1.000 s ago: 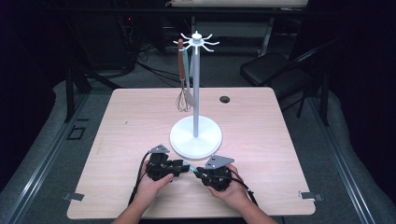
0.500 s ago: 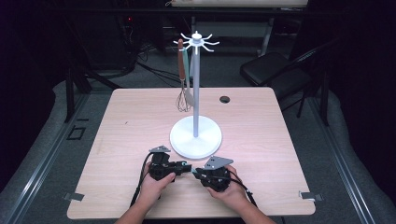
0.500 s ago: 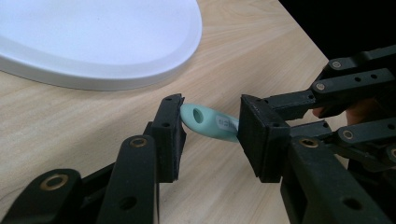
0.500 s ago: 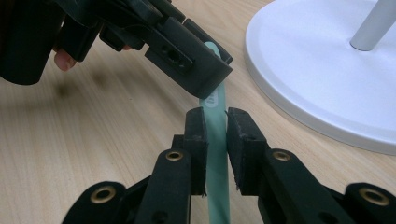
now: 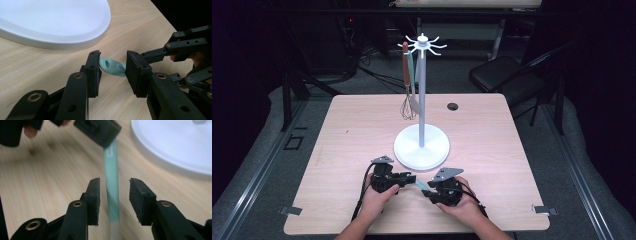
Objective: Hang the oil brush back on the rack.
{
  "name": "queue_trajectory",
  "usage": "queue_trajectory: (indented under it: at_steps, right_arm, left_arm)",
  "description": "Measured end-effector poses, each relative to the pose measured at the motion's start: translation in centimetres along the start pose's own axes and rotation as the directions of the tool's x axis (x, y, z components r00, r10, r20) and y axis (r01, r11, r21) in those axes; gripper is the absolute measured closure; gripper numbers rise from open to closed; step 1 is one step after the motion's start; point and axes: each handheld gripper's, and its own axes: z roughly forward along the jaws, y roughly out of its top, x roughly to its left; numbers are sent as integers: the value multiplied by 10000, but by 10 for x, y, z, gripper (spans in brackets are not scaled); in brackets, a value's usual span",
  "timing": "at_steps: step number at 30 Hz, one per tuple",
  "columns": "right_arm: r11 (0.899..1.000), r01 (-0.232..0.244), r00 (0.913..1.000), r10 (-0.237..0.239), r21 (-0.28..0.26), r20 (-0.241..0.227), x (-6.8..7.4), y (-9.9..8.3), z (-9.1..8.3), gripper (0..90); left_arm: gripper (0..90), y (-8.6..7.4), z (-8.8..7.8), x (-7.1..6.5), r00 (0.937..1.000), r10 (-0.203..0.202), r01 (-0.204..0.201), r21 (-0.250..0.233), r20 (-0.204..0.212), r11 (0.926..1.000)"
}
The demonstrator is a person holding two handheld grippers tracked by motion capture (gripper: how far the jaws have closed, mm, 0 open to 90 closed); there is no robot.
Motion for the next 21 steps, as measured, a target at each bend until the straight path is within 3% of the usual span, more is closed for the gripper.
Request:
queue_trajectory:
  at_steps: [4, 7, 10, 15, 21]
  right_arm:
    - [9989, -125, 9999, 124, 458, 24, -1, -8, -4, 660]
    - [9973, -271, 9996, 272, 690, -13, -2, -13, -3, 743]
    - [9969, -157, 9999, 159, 776, -15, 0, -13, -2, 803]
    - [9986, 17, 10000, -21, 521, 72, 5, -13, -3, 815]
    - [9997, -196, 9997, 197, -111, 162, 6, -12, -6, 817]
  left_arm:
    - [647, 0, 0, 0, 10000, -13, 13, -34, -35, 10000]
    - [650, 0, -1, -1, 10000, -15, 15, -52, -24, 10000]
    - [651, 0, -1, -2, 10000, -38, 37, -65, -79, 10000]
    - [630, 1, -4, -2, 9999, -119, 121, -230, 68, 9997]
    - [556, 1, -4, -6, 9990, -334, 349, -534, 286, 9980]
